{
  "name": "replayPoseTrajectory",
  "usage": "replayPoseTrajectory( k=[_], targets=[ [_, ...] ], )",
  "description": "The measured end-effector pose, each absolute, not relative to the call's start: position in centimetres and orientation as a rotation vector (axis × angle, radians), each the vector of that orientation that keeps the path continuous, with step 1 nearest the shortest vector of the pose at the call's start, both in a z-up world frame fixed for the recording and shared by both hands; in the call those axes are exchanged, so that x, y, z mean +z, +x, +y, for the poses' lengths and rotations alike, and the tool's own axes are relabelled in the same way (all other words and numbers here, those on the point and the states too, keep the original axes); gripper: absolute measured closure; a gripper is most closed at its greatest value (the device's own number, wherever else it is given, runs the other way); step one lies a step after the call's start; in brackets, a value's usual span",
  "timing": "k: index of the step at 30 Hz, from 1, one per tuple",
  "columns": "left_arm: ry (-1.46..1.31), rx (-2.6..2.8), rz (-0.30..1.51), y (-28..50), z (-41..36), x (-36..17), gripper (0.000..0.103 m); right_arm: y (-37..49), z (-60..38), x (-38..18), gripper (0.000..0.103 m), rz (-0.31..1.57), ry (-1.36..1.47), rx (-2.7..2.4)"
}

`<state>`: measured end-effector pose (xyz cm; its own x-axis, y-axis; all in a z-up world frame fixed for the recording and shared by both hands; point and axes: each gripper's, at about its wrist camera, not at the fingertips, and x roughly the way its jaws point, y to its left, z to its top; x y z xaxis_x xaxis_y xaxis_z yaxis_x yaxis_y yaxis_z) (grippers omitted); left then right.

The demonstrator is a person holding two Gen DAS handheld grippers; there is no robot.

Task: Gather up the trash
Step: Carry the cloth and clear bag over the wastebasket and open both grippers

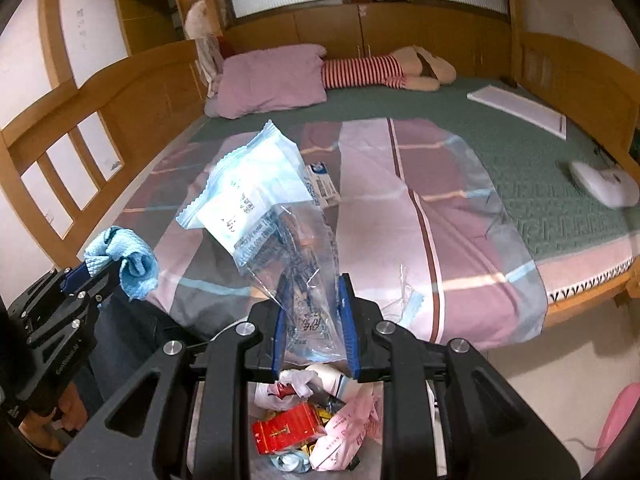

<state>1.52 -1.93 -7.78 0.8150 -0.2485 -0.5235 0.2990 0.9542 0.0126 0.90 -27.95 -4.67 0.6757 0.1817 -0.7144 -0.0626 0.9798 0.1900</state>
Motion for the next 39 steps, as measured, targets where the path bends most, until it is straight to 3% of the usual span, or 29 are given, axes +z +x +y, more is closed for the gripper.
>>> replayPoseTrajectory(
  k=[9, 18, 19, 20, 22, 23, 35, 37, 39],
  targets=[
    [0.105, -0.308, 0.559, 1.6, -2.1, -8.3, 0.076, 0.6, -27.9, -6.1, 0.078, 0.875, 0.144, 0.134],
    [0.097, -0.315, 0.571, 1.7, -2.0, -8.5, 0.076, -0.3, -26.7, -11.1, 0.078, 1.089, 0.086, 0.161],
    [0.098, -0.317, 0.574, 1.8, -2.0, -8.5, 0.076, -0.3, -26.7, -11.6, 0.073, 1.117, 0.088, 0.167],
    [0.098, -0.319, 0.577, 1.8, -2.1, -8.6, 0.076, -0.3, -26.6, -12.4, 0.057, 1.164, 0.09, 0.177],
    [0.098, -0.326, 0.587, 2.0, -2.2, -8.8, 0.076, -0.4, -26.4, -13.3, 0.035, 1.218, 0.082, 0.175],
    [0.097, -0.329, 0.592, 2.0, -2.3, -8.9, 0.076, -0.6, -26.3, -13.4, 0.031, 1.215, 0.08, 0.17],
    [0.1, -0.644, 0.745, 2.6, -5.5, -12.2, 0.075, -0.7, -33.3, -8.4, 0.025, 0.922, 0.483, 0.063],
    [0.166, -0.693, 0.773, 2.0, -7.1, -13.3, 0.07, -0.9, -33.5, -8.1, 0.025, 0.897, 0.497, 0.059],
    [0.214, -0.718, 0.774, 1.4, -8.2, -13.8, 0.037, -0.6, -33.3, -8.0, 0.023, 0.898, 0.496, 0.066]
  ],
)
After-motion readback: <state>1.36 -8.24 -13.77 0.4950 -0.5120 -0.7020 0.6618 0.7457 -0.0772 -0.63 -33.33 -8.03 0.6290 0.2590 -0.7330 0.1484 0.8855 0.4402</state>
